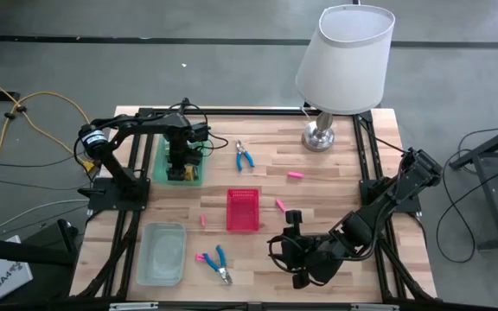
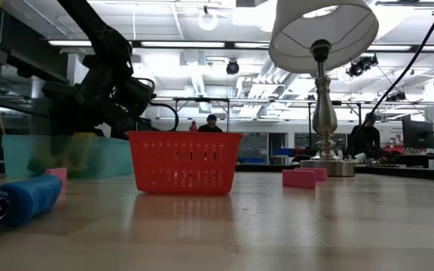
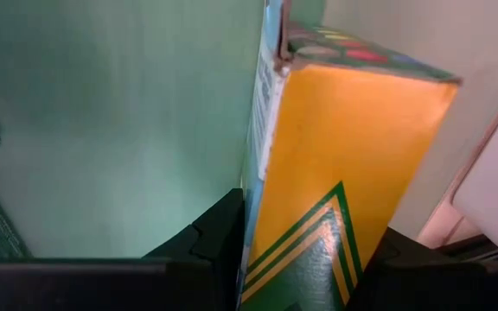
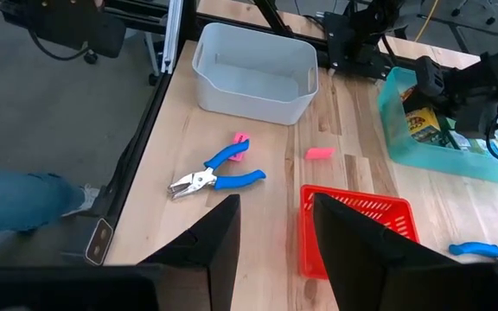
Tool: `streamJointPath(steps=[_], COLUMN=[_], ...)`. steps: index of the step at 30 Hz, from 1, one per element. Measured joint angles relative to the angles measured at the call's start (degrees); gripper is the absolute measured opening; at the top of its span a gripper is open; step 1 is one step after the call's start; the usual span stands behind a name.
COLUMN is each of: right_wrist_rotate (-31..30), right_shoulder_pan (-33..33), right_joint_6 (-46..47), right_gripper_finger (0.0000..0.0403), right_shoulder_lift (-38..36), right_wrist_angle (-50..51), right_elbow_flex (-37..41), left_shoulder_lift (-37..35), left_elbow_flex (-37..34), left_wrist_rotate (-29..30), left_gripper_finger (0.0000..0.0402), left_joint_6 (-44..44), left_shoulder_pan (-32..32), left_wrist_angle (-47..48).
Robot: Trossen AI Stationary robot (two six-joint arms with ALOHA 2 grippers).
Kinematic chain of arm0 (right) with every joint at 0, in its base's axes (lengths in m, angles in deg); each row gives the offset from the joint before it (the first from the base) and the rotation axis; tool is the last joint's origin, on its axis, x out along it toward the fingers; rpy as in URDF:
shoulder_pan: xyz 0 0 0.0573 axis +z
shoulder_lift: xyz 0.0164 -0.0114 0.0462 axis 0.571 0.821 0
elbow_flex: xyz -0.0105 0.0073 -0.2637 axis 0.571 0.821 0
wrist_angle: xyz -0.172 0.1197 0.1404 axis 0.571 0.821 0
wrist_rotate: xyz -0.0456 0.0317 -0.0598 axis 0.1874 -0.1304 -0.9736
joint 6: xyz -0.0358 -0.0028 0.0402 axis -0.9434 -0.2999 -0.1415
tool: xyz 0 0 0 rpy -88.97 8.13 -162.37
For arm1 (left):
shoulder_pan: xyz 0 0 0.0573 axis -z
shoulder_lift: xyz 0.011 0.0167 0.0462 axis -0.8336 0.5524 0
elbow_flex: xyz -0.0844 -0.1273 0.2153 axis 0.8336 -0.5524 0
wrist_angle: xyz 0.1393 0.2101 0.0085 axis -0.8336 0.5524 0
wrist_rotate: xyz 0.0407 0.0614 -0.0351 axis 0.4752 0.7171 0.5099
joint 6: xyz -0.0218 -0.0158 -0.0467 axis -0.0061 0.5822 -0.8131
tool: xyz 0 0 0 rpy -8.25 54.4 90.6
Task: Pick & Place School Supplies
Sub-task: Put the yellow crayon box into the green bin
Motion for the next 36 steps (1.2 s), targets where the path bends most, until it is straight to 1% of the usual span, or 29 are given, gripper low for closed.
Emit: streamJointPath(steps=[12, 20, 30, 33, 36], right_wrist_rotate=[0.0, 0.0, 0.02, 0.06, 0.22], right_shoulder_pan=[0.0, 0.0, 0.0, 0.0, 0.0], right_joint_6=[-0.02, -0.04, -0.04, -0.04, 0.04], right_gripper_finger=[0.0138, 0.0138, 0.0138, 0.0138, 0.0138], right_shoulder_lift=[0.0, 0.0, 0.0, 0.0, 0.0], right_wrist_angle=[0.0, 0.0, 0.0, 0.0, 0.02], right_elbow_flex=[0.0, 0.0, 0.0, 0.0, 0.0], left_shoulder_lift=[0.0, 0.0, 0.0, 0.0, 0.0], left_elbow_flex=[-0.02, -0.02, -0.02, -0.02, -0.02], left_wrist_rotate=[0.26, 0.23, 0.37, 1.73, 2.33], left_gripper_finger=[0.0125, 0.0125, 0.0125, 0.014, 0.0173], left_joint_6=[-0.04, -2.84, -4.05, -4.72, -5.33], left_shoulder_pan=[0.0, -0.01, -0.04, -0.04, -0.04], left_wrist_angle=[1.11, 0.09, -0.11, -0.33, -1.27])
